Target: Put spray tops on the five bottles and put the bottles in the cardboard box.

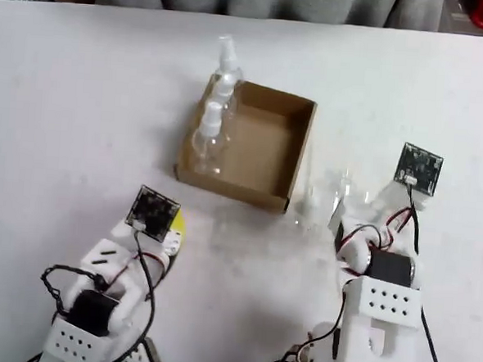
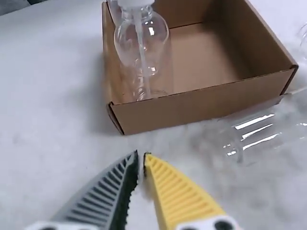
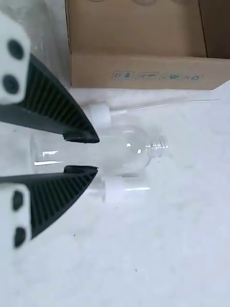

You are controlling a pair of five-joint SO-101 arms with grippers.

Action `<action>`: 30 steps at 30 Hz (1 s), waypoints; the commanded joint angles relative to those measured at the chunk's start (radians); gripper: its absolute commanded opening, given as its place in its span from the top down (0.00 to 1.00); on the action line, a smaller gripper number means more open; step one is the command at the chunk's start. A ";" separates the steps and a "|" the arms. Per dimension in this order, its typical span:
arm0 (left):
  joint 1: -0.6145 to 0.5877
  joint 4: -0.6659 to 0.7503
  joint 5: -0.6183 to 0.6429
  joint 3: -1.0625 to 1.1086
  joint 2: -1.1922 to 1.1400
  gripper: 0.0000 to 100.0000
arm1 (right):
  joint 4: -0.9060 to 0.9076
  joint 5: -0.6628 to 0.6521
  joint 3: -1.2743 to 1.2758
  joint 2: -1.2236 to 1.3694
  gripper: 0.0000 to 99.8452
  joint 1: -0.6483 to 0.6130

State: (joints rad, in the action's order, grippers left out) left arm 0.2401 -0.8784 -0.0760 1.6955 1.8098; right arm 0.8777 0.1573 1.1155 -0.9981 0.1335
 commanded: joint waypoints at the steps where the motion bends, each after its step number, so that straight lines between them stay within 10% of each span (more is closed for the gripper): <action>1: -0.008 -0.008 -0.012 -0.002 0.012 0.98 | -0.016 0.006 -0.069 -0.007 0.94 0.059; 30: -0.001 -0.026 -0.012 -0.002 0.012 0.98 | -0.200 0.058 -0.235 0.605 0.84 0.128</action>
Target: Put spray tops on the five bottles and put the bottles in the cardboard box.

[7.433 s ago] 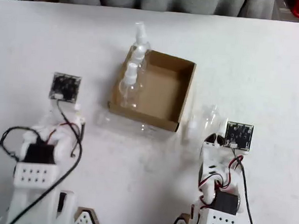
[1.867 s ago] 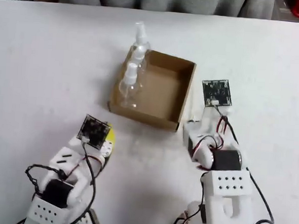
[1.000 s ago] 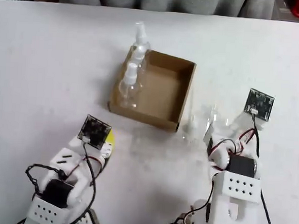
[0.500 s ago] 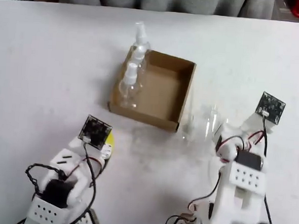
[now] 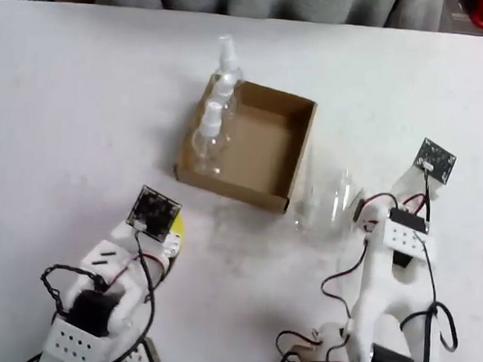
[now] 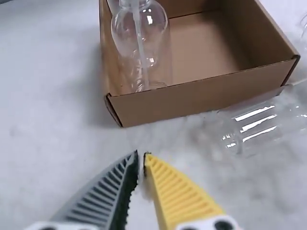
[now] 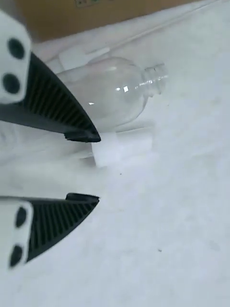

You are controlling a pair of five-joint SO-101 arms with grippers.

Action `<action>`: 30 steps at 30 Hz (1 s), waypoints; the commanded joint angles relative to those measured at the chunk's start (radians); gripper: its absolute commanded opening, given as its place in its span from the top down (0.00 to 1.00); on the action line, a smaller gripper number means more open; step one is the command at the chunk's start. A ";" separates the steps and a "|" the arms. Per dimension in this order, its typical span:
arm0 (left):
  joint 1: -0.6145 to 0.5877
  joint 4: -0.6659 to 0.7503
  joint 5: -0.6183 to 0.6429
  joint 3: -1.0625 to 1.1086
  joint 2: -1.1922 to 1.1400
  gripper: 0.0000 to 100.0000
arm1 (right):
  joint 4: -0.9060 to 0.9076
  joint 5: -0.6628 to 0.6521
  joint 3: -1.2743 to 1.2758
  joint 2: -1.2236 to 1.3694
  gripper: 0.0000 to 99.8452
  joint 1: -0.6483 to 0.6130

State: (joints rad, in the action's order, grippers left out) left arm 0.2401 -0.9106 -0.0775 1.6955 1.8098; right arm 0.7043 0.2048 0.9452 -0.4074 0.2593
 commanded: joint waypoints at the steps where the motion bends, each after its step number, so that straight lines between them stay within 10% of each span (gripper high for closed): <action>1: -0.001 0.006 -0.011 -0.002 0.012 0.98 | -0.044 0.011 -0.071 0.030 0.85 0.002; 21: -0.001 0.002 -0.011 -0.002 0.012 0.98 | 0.019 0.002 -0.293 0.381 0.82 -0.041; 30: -0.001 -0.002 -0.011 -0.002 0.012 0.98 | -0.067 0.003 -0.292 0.418 0.97 -0.030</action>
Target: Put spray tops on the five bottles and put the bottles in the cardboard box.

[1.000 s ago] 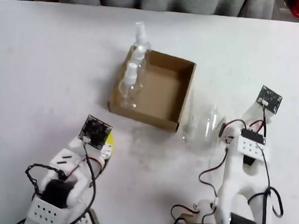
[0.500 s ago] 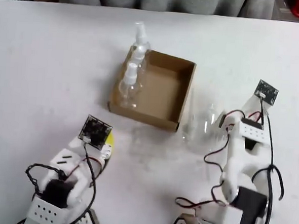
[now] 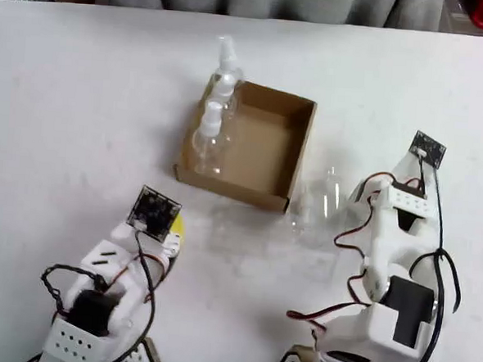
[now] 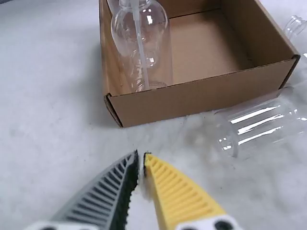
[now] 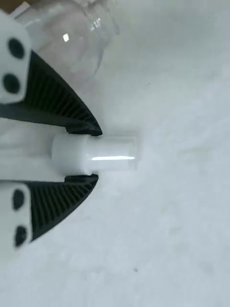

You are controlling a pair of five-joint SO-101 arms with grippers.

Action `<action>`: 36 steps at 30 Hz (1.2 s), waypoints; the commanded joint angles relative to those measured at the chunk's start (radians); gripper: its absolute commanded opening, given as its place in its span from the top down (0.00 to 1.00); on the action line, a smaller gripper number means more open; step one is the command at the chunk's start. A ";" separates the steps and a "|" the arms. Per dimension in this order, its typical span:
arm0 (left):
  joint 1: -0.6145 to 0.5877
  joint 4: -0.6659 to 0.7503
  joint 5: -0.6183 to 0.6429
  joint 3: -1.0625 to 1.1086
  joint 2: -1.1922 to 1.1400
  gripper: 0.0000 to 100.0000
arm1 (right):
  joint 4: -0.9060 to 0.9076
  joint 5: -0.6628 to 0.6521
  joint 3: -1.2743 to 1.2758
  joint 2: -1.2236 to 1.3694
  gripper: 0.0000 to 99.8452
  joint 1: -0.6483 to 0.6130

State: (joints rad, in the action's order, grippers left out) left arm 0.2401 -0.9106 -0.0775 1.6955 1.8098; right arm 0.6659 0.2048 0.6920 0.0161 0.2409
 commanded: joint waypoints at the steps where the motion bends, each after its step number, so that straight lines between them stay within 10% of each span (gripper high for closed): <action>1: -0.001 -0.002 -0.011 -0.002 0.012 0.98 | -0.030 0.003 -0.040 -0.008 0.98 -0.001; 10: -0.045 -0.005 -0.011 -0.002 0.016 0.98 | 0.139 0.002 -0.040 -0.251 0.98 0.016; 18: -0.366 -0.072 -0.011 -0.002 0.016 0.98 | 0.367 -0.071 -0.040 -0.633 0.98 -0.051; 26: -0.610 -0.110 -0.009 -0.002 0.013 0.98 | 0.486 -0.077 -0.037 -0.944 0.98 -0.495; 36: -0.644 -0.112 -0.009 -0.002 0.013 0.98 | 0.377 -0.068 -0.031 -0.846 0.98 -1.017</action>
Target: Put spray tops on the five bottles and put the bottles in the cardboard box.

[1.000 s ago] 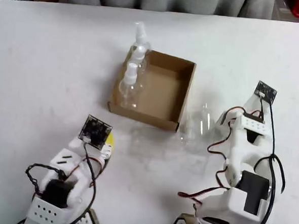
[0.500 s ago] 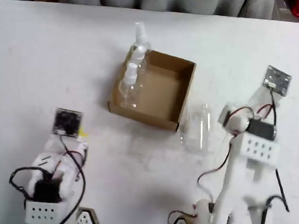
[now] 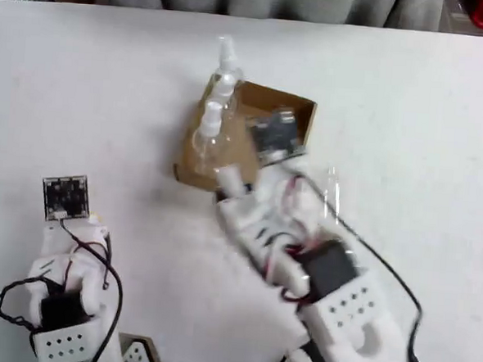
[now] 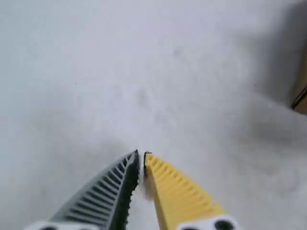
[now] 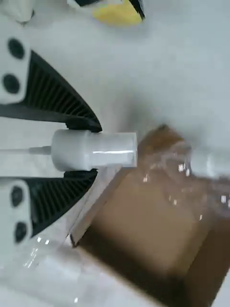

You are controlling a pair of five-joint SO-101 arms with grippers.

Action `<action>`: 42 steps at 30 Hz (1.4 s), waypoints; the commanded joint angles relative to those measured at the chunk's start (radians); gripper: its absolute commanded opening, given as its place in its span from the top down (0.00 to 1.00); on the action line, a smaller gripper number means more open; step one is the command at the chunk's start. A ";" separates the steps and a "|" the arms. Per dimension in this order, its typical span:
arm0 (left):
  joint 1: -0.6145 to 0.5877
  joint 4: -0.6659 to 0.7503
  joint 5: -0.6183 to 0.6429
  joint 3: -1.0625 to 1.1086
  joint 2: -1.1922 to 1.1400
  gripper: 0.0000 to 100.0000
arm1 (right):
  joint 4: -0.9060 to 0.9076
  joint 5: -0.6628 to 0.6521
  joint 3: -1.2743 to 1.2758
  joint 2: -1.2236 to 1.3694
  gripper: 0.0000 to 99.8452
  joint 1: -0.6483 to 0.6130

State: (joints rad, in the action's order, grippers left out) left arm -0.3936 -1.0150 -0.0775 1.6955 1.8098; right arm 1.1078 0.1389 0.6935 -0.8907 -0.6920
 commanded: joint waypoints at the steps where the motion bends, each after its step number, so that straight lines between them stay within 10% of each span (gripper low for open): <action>1: -0.010 -0.008 -0.009 -0.002 0.013 0.98 | -0.088 -0.002 -0.032 0.096 0.98 -0.104; 14: -0.008 -0.008 -0.011 -0.002 0.012 0.98 | -0.453 0.224 -0.040 0.615 0.97 -0.220; 20: -0.007 -0.008 -0.011 -0.002 0.012 0.98 | -0.535 0.273 -0.041 0.674 0.76 -0.265; 42: -0.008 -0.008 -0.011 -0.002 0.012 0.98 | 0.151 0.035 -0.212 0.197 0.98 0.231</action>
State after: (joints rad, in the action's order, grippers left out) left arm -0.3936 -1.0196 -0.0775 1.6955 1.8098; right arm 1.1999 0.2094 0.5355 -0.6345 -0.5738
